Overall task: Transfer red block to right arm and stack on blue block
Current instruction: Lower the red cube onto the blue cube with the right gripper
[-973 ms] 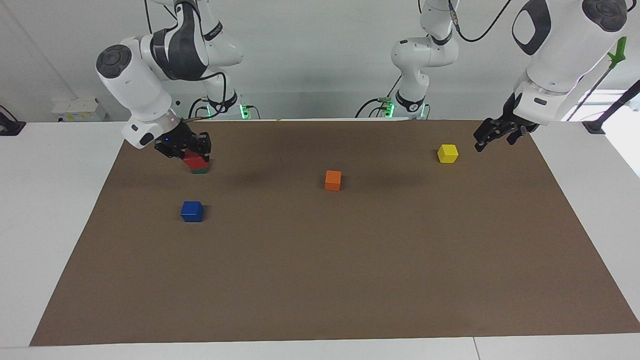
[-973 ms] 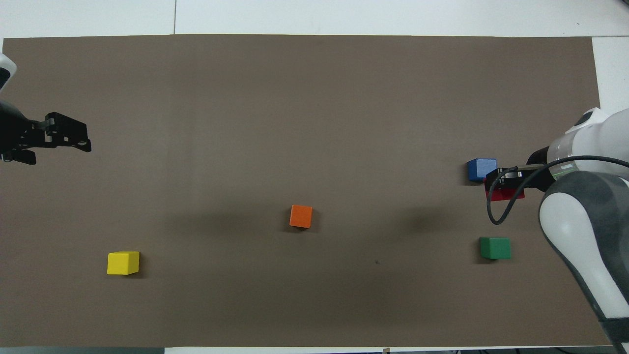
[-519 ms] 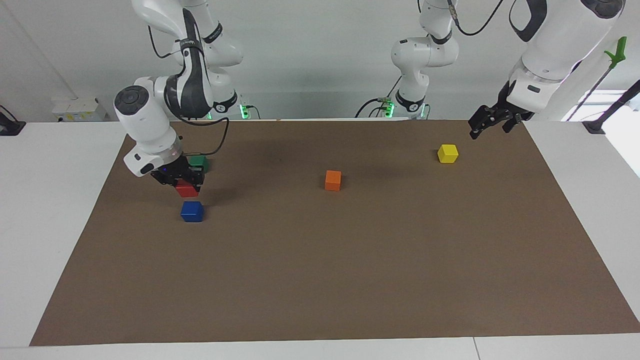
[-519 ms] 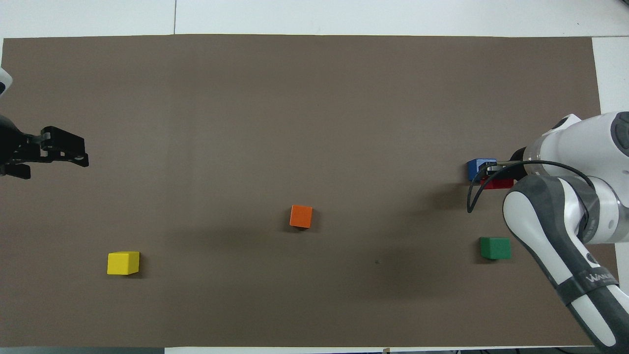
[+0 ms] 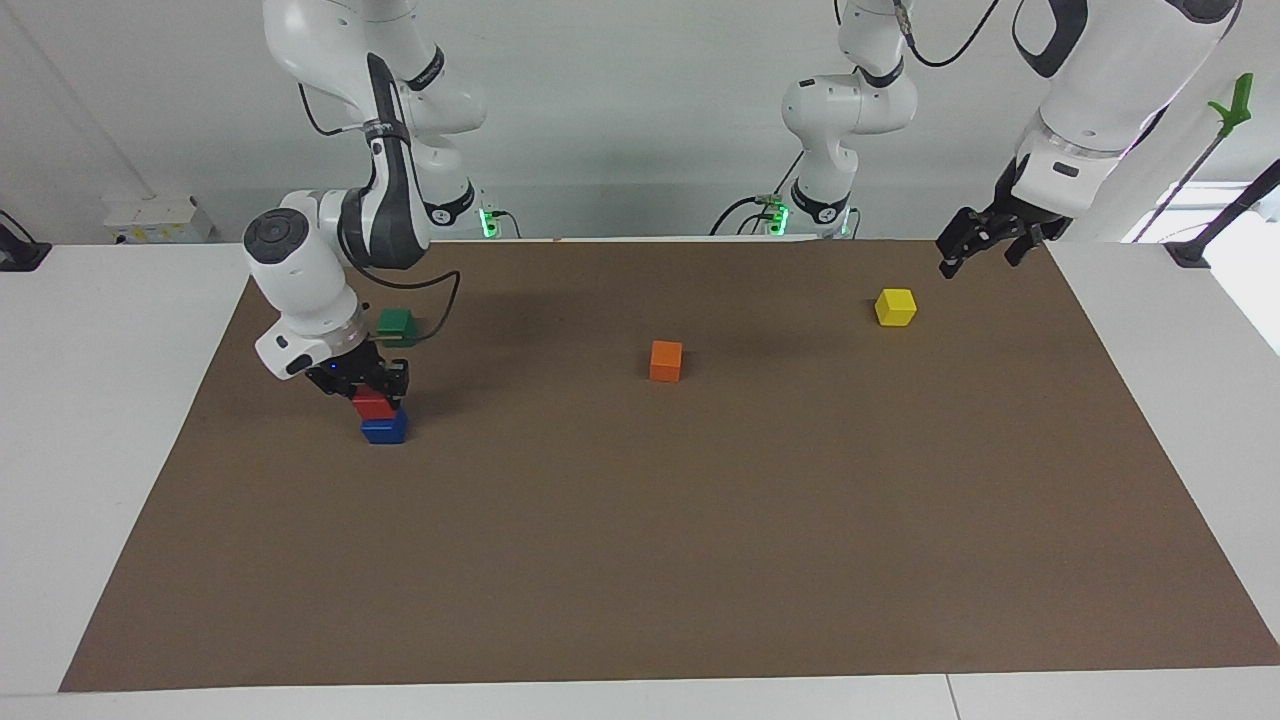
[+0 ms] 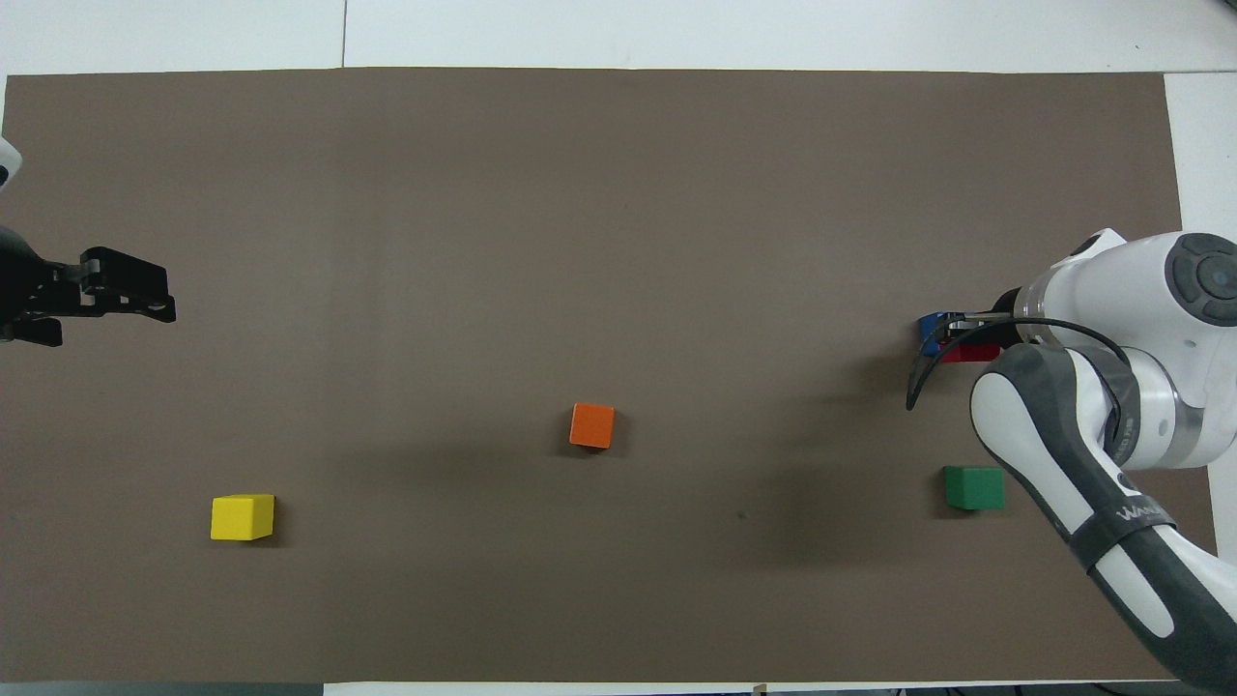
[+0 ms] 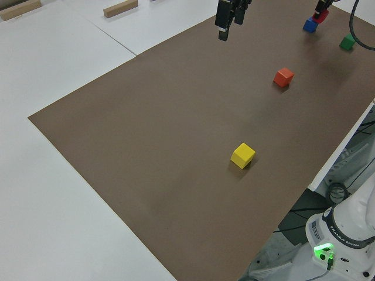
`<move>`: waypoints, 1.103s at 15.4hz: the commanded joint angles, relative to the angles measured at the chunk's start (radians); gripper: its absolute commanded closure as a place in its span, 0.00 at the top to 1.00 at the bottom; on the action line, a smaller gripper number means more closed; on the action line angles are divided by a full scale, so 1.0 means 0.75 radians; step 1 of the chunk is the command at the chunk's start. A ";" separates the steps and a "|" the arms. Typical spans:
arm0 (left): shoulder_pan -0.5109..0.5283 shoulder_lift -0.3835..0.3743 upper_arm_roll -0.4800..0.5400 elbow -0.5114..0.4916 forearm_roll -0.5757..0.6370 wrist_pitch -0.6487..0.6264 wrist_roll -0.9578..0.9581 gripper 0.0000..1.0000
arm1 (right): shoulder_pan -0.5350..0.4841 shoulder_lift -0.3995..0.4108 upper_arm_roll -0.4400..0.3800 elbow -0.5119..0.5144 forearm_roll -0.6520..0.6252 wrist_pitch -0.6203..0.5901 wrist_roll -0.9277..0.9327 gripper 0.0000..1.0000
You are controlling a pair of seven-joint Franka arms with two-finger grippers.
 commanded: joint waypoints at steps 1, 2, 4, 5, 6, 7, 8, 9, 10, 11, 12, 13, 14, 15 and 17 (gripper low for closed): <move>-0.007 -0.034 0.011 -0.039 -0.015 0.033 0.014 1.00 | -0.020 0.016 0.017 -0.021 -0.043 0.059 0.069 0.00; -0.009 -0.034 0.011 -0.039 -0.015 0.023 0.012 1.00 | -0.022 0.016 0.019 -0.021 -0.041 0.061 0.071 0.00; -0.007 -0.028 0.011 -0.019 -0.015 0.023 0.016 1.00 | -0.026 0.018 0.019 -0.019 -0.017 0.063 0.079 0.00; -0.007 -0.022 0.009 0.002 -0.013 0.019 0.016 1.00 | -0.026 0.018 0.019 -0.019 -0.015 0.061 0.095 0.00; -0.007 -0.016 0.009 0.012 -0.005 0.013 0.016 1.00 | -0.026 0.018 0.019 -0.019 -0.015 0.059 0.105 0.04; -0.007 -0.009 0.007 0.014 -0.001 0.013 0.018 1.00 | -0.026 0.018 0.019 -0.019 -0.015 0.061 0.106 0.40; -0.007 0.003 0.007 0.035 -0.001 0.007 0.018 1.00 | -0.026 0.018 0.019 -0.017 -0.015 0.061 0.103 0.84; -0.009 0.007 0.007 0.053 -0.001 0.002 0.018 1.00 | -0.028 0.018 0.019 -0.017 -0.015 0.061 0.099 1.00; -0.009 0.007 0.007 0.055 -0.001 0.002 0.028 1.00 | -0.028 0.018 0.019 -0.017 -0.015 0.059 0.097 1.00; -0.009 0.007 0.007 0.053 -0.001 0.002 0.052 1.00 | -0.028 0.018 0.019 -0.017 -0.015 0.059 0.095 1.00; -0.007 0.003 0.007 0.049 -0.005 0.002 0.065 1.00 | -0.028 0.018 0.019 -0.017 -0.015 0.059 0.095 1.00; -0.009 -0.003 0.007 0.041 -0.007 0.002 0.065 1.00 | -0.026 0.018 0.019 -0.013 -0.015 0.055 0.095 1.00; -0.011 -0.011 0.007 0.029 -0.007 0.004 0.063 1.00 | -0.026 0.020 0.019 -0.009 -0.015 0.043 0.095 1.00; -0.011 -0.013 0.007 0.016 -0.009 0.006 0.063 1.00 | -0.028 0.020 0.019 0.003 -0.015 0.027 0.091 1.00; -0.013 -0.016 0.009 0.014 -0.009 0.006 0.055 1.00 | -0.028 0.014 0.017 0.066 -0.017 -0.069 0.059 1.00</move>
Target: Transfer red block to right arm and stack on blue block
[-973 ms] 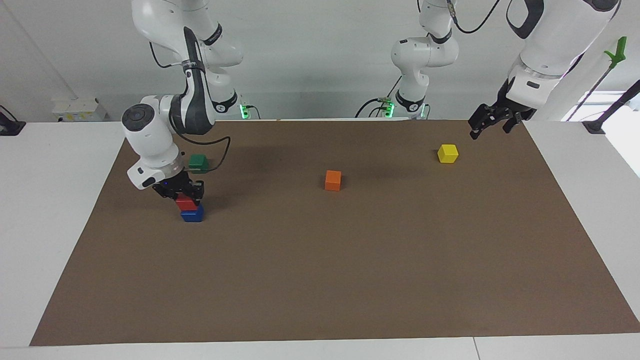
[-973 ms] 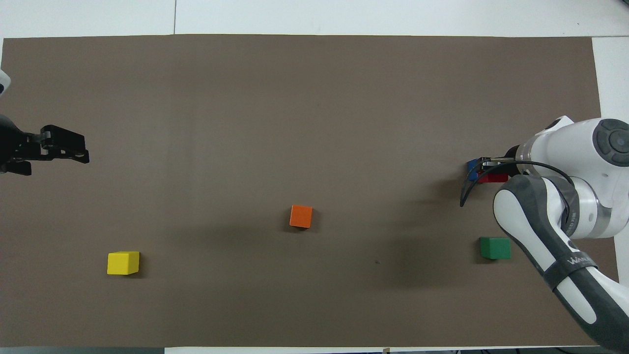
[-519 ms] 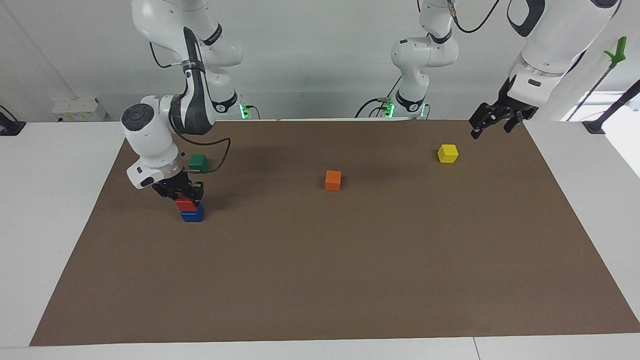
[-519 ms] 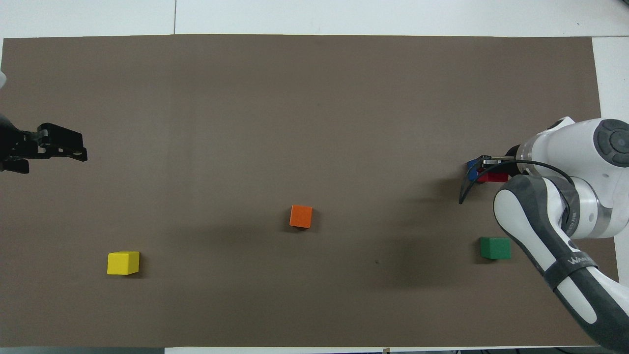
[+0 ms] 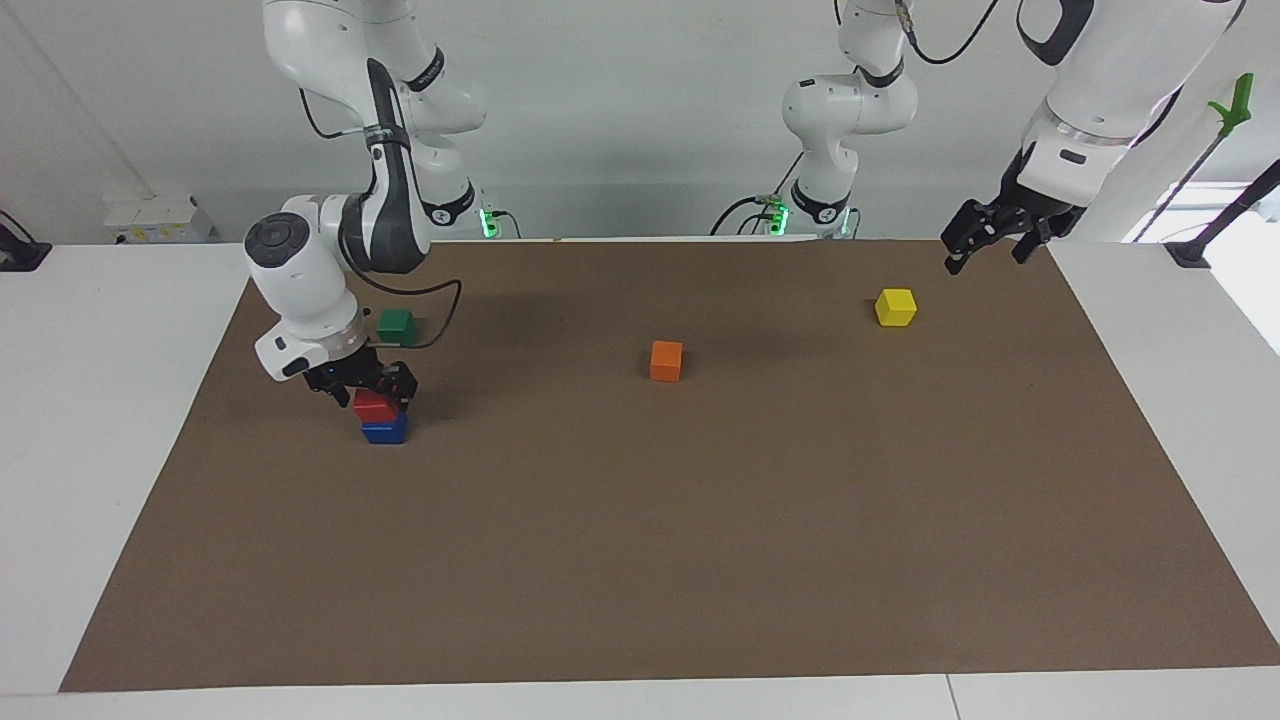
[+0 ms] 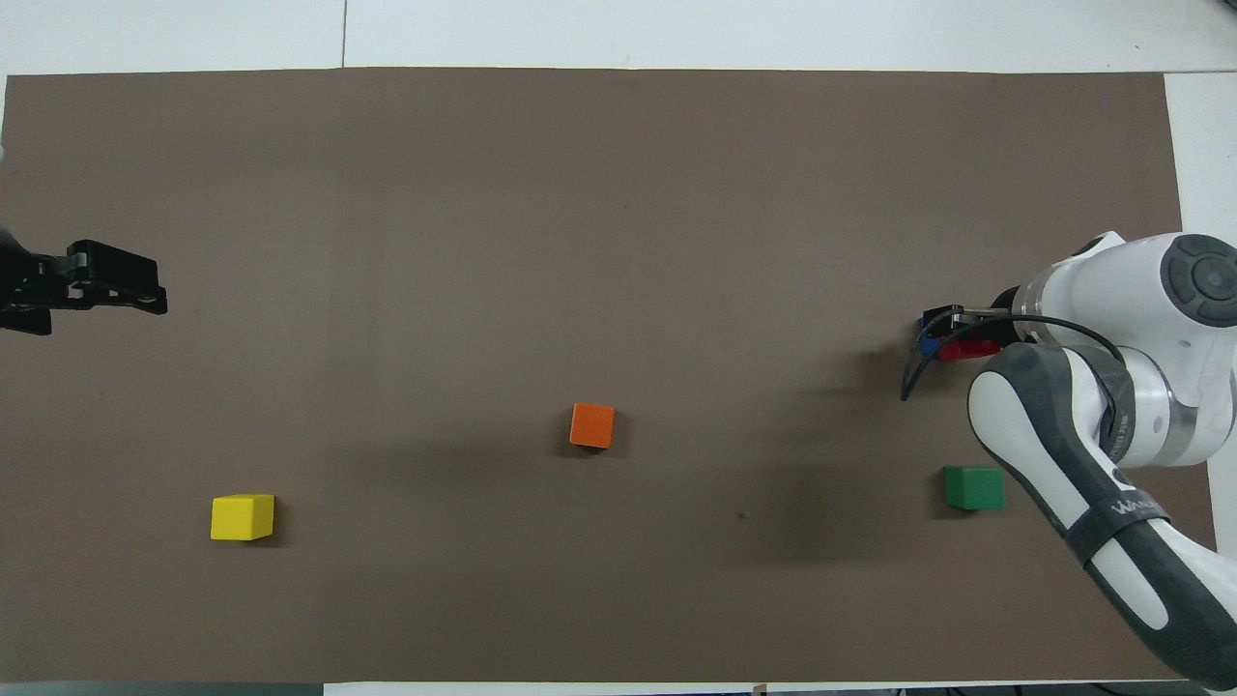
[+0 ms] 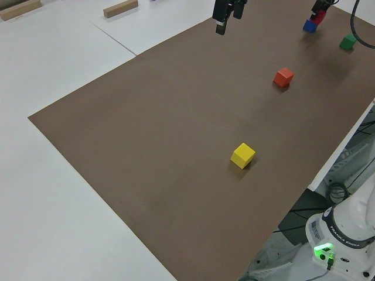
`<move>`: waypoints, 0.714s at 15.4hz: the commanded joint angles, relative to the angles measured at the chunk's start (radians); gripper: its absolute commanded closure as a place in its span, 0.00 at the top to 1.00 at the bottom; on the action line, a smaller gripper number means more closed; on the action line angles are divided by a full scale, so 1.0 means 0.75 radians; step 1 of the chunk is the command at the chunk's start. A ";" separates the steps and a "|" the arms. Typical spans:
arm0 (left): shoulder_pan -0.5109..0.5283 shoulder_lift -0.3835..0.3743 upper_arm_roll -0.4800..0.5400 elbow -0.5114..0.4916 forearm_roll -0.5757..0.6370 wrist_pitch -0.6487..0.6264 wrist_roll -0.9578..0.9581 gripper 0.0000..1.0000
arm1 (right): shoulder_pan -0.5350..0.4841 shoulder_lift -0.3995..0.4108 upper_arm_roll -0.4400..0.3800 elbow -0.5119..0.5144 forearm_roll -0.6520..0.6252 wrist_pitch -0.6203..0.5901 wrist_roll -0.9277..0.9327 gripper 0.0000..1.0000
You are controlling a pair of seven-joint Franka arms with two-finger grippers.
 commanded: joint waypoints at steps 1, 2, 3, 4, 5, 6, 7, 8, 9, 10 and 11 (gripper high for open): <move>-0.011 -0.015 0.013 -0.017 -0.009 0.002 0.013 1.00 | -0.021 -0.010 0.016 0.110 -0.017 -0.142 -0.058 1.00; -0.007 -0.015 0.013 -0.017 -0.009 0.000 0.013 1.00 | -0.023 -0.021 0.014 0.170 -0.017 -0.223 -0.115 1.00; -0.001 -0.015 0.013 -0.017 -0.009 0.000 0.013 1.00 | -0.025 -0.037 0.012 0.231 -0.017 -0.291 -0.162 1.00; 0.002 -0.017 0.013 -0.017 -0.009 0.000 0.013 1.00 | -0.025 -0.047 0.010 0.278 -0.017 -0.338 -0.195 1.00; 0.004 -0.017 0.013 -0.017 -0.007 0.000 0.011 1.00 | -0.027 -0.064 0.008 0.319 -0.017 -0.379 -0.217 1.00; 0.004 -0.017 0.013 -0.017 -0.009 0.000 0.011 1.00 | -0.041 -0.084 0.010 0.352 -0.017 -0.416 -0.230 1.00; 0.004 -0.017 0.013 -0.017 -0.009 0.000 0.011 1.00 | -0.047 -0.104 0.012 0.383 -0.015 -0.467 -0.242 1.00; 0.004 -0.017 0.013 -0.017 -0.009 0.000 0.013 1.00 | -0.047 -0.121 0.014 0.419 -0.015 -0.532 -0.266 1.00; 0.004 -0.017 0.013 -0.017 -0.009 0.000 0.011 1.00 | -0.045 -0.131 0.016 0.462 -0.015 -0.618 -0.285 1.00; 0.004 -0.017 0.013 -0.017 -0.009 0.000 0.013 1.00 | -0.043 -0.141 0.018 0.517 -0.015 -0.720 -0.287 1.00; 0.004 -0.017 0.013 -0.017 -0.007 0.000 0.013 1.00 | -0.043 -0.143 0.020 0.573 -0.015 -0.816 -0.287 1.00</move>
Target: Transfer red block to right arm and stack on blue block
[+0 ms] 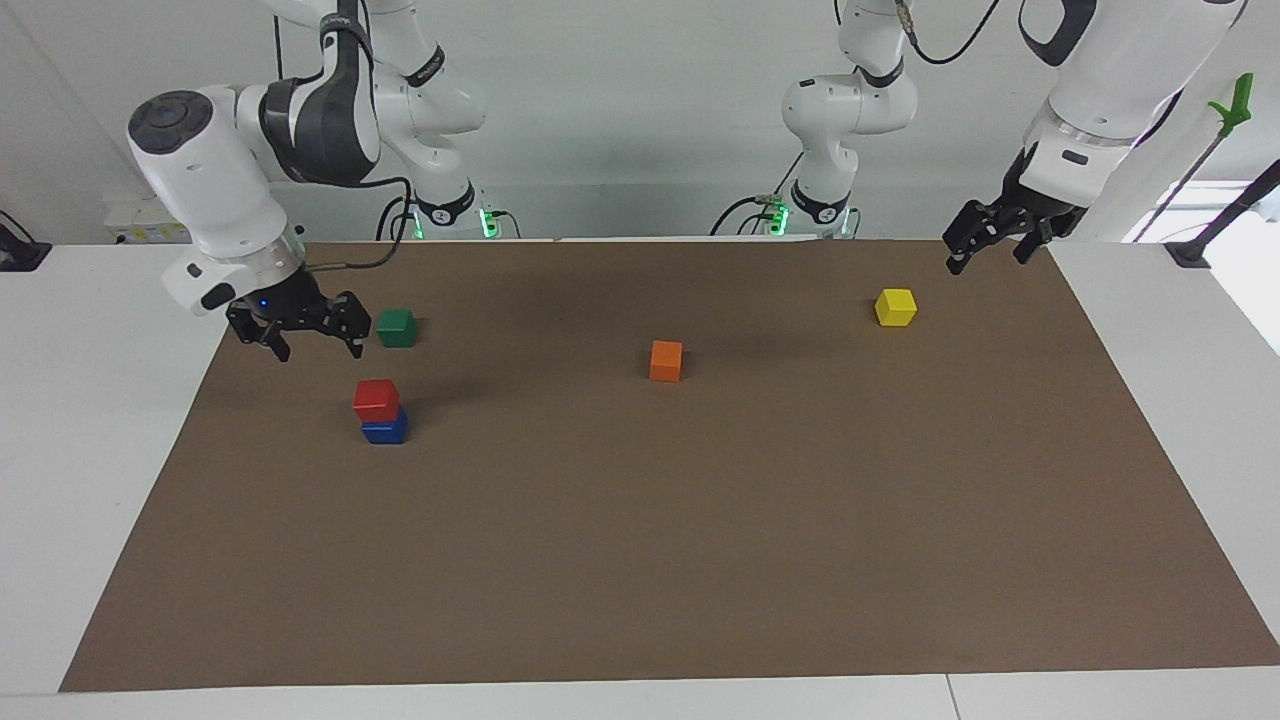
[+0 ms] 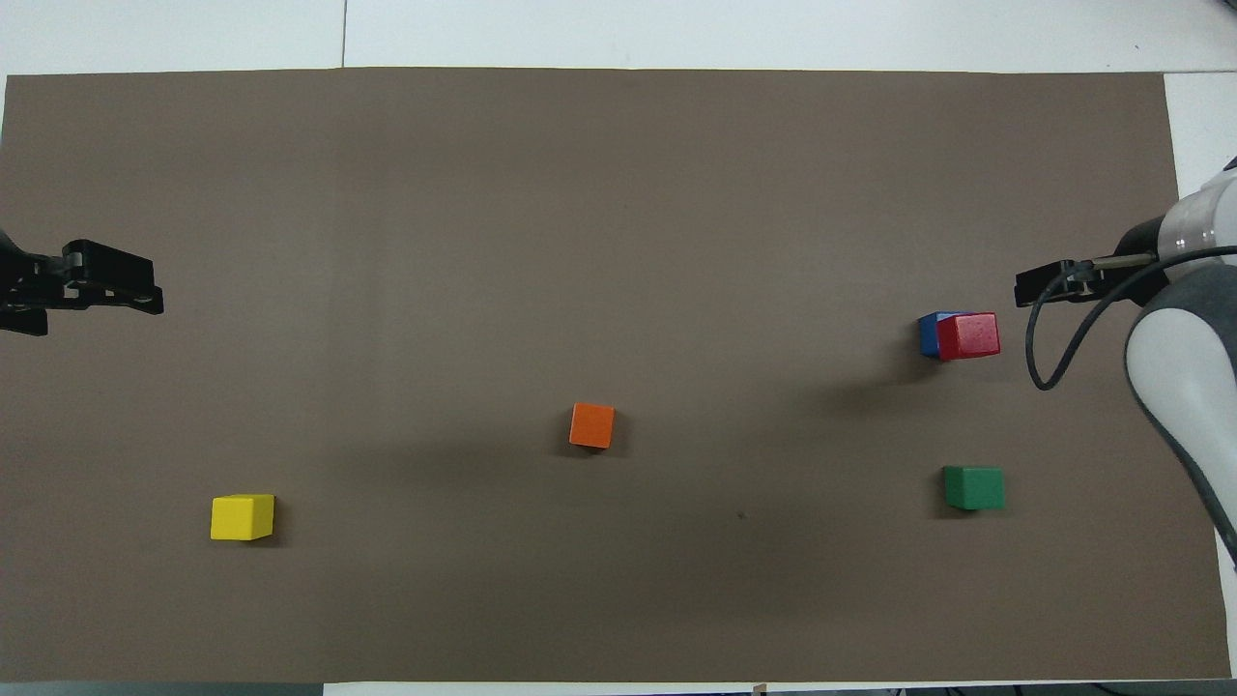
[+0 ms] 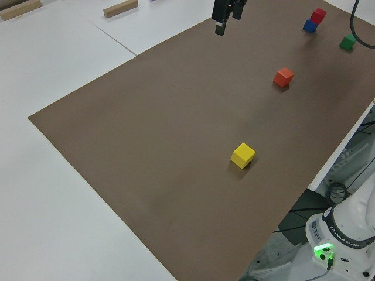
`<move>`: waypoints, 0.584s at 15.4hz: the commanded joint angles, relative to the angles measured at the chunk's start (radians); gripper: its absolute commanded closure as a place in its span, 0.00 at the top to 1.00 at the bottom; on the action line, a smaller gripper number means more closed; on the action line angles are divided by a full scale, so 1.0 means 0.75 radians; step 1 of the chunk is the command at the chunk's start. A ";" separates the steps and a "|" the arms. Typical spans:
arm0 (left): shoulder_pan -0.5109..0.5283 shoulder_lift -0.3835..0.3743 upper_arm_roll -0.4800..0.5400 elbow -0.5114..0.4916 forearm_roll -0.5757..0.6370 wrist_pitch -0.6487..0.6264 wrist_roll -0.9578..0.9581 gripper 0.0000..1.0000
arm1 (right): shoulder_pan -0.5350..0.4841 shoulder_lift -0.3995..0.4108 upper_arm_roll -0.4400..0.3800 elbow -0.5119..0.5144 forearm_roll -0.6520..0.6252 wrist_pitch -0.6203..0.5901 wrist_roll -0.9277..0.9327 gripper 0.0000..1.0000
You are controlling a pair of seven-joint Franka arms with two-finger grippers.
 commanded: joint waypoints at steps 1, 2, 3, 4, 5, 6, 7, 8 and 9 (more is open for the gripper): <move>0.003 -0.017 0.005 -0.017 -0.009 0.000 0.013 1.00 | -0.020 -0.001 0.020 0.157 -0.015 -0.257 -0.034 1.00; 0.003 -0.017 0.005 -0.017 -0.009 0.000 0.011 1.00 | -0.022 -0.003 0.018 0.204 -0.015 -0.337 -0.048 1.00; 0.003 -0.017 0.005 -0.017 -0.009 0.000 0.013 1.00 | -0.022 -0.001 0.018 0.243 -0.015 -0.397 -0.064 1.00; 0.003 -0.017 0.005 -0.017 -0.009 0.000 0.013 1.00 | -0.024 -0.001 0.016 0.270 -0.015 -0.424 -0.076 1.00; 0.003 -0.017 0.005 -0.017 -0.009 0.000 0.013 1.00 | -0.025 -0.005 0.014 0.284 -0.015 -0.442 -0.091 1.00; 0.003 -0.017 0.005 -0.017 -0.009 0.000 0.013 1.00 | -0.025 -0.017 0.014 0.288 -0.015 -0.451 -0.095 1.00; 0.003 -0.017 0.005 -0.017 -0.009 0.000 0.013 1.00 | -0.029 -0.030 0.014 0.288 -0.015 -0.451 -0.093 1.00; 0.003 -0.017 0.005 -0.017 -0.009 0.000 0.011 1.00 | -0.031 -0.030 0.010 0.288 -0.015 -0.451 -0.095 1.00; 0.003 -0.017 0.005 -0.017 -0.009 0.000 0.013 1.00 | -0.039 -0.032 0.014 0.288 -0.015 -0.451 -0.095 1.00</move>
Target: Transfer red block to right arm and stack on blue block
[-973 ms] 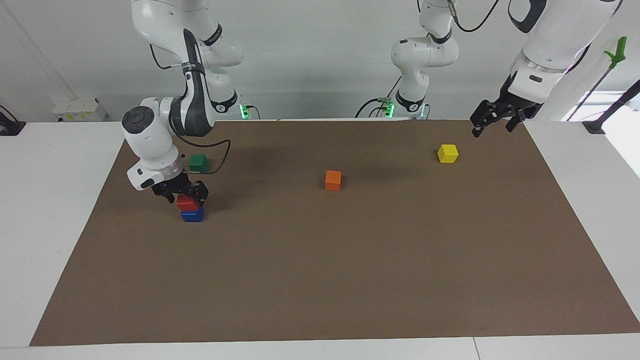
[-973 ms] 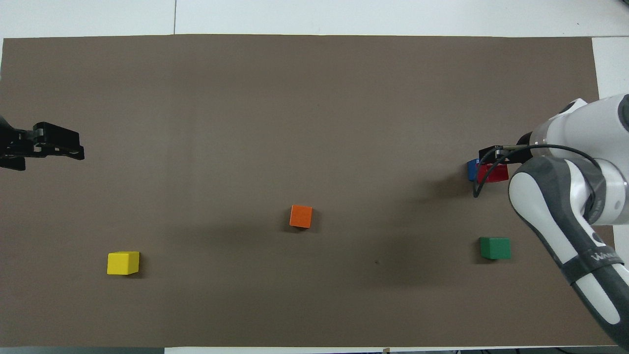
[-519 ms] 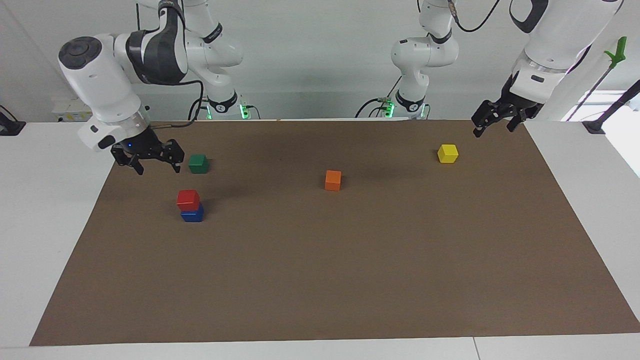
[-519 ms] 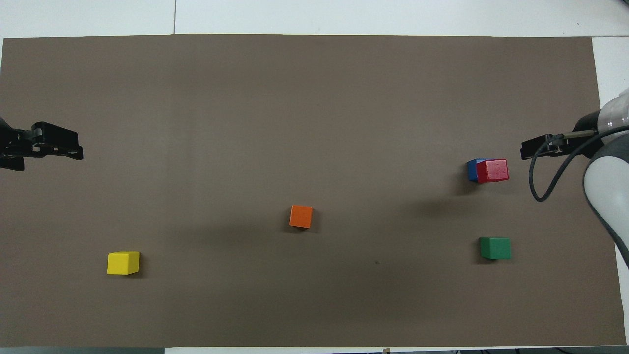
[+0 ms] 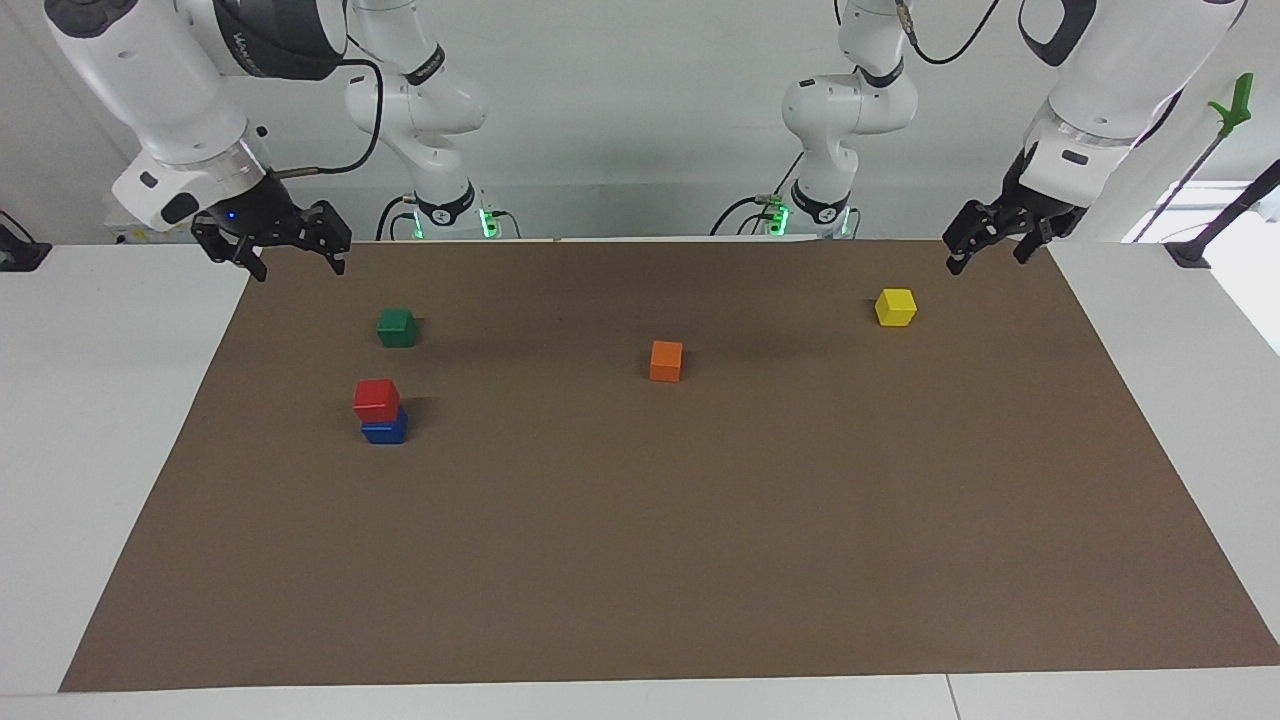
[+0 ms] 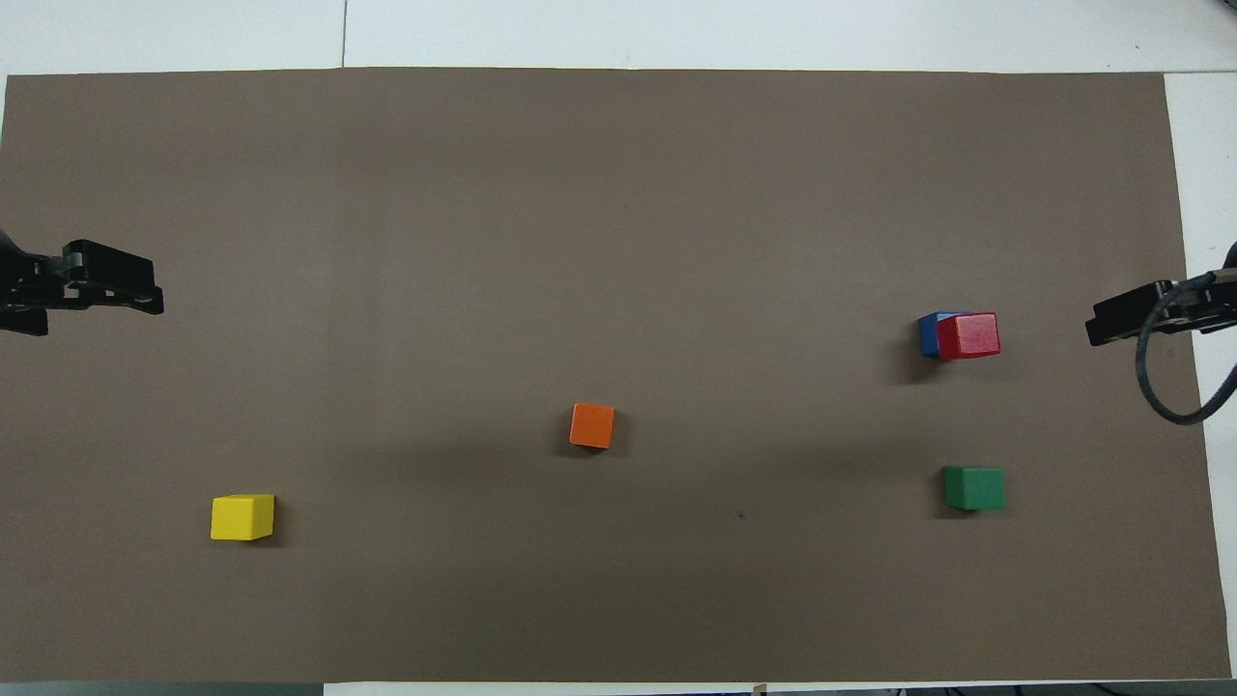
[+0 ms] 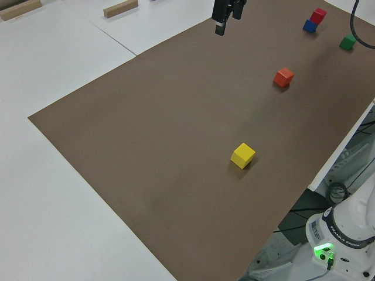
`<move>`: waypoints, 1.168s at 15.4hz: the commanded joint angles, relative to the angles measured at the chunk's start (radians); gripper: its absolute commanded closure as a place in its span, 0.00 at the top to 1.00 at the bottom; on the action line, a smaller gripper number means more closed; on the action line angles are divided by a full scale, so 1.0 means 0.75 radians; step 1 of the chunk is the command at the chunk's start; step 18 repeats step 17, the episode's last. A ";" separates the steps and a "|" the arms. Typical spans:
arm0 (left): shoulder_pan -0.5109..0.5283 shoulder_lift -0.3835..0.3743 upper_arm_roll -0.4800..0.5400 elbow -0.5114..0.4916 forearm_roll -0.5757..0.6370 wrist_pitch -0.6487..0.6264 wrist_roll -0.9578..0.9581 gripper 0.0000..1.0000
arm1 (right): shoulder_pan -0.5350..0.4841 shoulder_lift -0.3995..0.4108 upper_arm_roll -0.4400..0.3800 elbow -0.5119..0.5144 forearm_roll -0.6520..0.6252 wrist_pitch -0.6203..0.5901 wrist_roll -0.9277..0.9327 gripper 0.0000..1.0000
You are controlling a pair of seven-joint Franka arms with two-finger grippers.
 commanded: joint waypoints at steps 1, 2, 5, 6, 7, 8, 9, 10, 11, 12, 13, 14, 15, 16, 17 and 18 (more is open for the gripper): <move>0.003 -0.017 0.005 -0.017 -0.009 0.000 0.011 1.00 | -0.048 -0.009 0.022 0.014 -0.021 -0.018 -0.038 1.00; 0.003 -0.017 0.005 -0.017 -0.009 0.000 0.013 1.00 | -0.050 -0.013 0.026 0.014 -0.027 -0.007 -0.036 1.00; 0.003 -0.017 0.005 -0.017 -0.009 0.000 0.011 1.00 | -0.034 -0.011 0.026 0.016 -0.037 0.025 -0.024 1.00; 0.003 -0.017 0.005 -0.017 -0.009 0.000 0.011 1.00 | -0.034 -0.011 0.026 0.016 -0.035 0.025 -0.024 1.00; 0.003 -0.017 0.005 -0.017 -0.009 0.000 0.013 1.00 | -0.034 -0.011 0.024 0.016 -0.035 0.027 -0.024 1.00; 0.003 -0.017 0.005 -0.017 -0.007 0.000 0.013 1.00 | -0.034 -0.011 0.024 0.018 -0.035 0.032 -0.022 1.00; 0.003 -0.017 0.005 -0.017 -0.007 0.000 0.013 1.00 | -0.034 -0.011 0.024 0.018 -0.035 0.040 -0.022 1.00; 0.003 -0.017 0.005 -0.017 -0.009 0.000 0.011 1.00 | -0.034 -0.011 0.024 0.016 -0.037 0.046 -0.024 1.00; 0.003 -0.017 0.005 -0.017 -0.009 0.000 0.013 1.00 | -0.034 -0.011 0.024 0.016 -0.035 0.046 -0.022 1.00; 0.003 -0.017 0.005 -0.017 -0.009 0.000 0.013 1.00 | -0.034 -0.011 0.024 0.016 -0.037 0.046 -0.022 1.00; 0.003 -0.017 0.005 -0.017 -0.009 0.000 0.011 1.00 | -0.036 -0.011 0.024 0.016 -0.035 0.048 -0.022 1.00; 0.003 -0.017 0.005 -0.017 -0.009 0.000 0.011 1.00 | -0.044 -0.009 0.024 0.018 -0.037 0.052 -0.024 1.00; 0.003 -0.017 0.005 -0.017 -0.009 0.000 0.013 1.00 | -0.048 -0.009 0.024 0.016 -0.037 0.054 -0.028 1.00; 0.003 -0.017 0.005 -0.017 -0.009 0.000 0.013 1.00 | -0.048 -0.009 0.024 0.016 -0.037 0.054 -0.026 1.00; 0.003 -0.017 0.005 -0.017 -0.009 0.000 0.011 1.00 | -0.046 -0.009 0.024 0.016 -0.037 0.054 -0.024 1.00; 0.003 -0.017 0.005 -0.017 -0.009 0.000 0.011 1.00 | -0.046 -0.009 0.024 0.016 -0.037 0.054 -0.024 1.00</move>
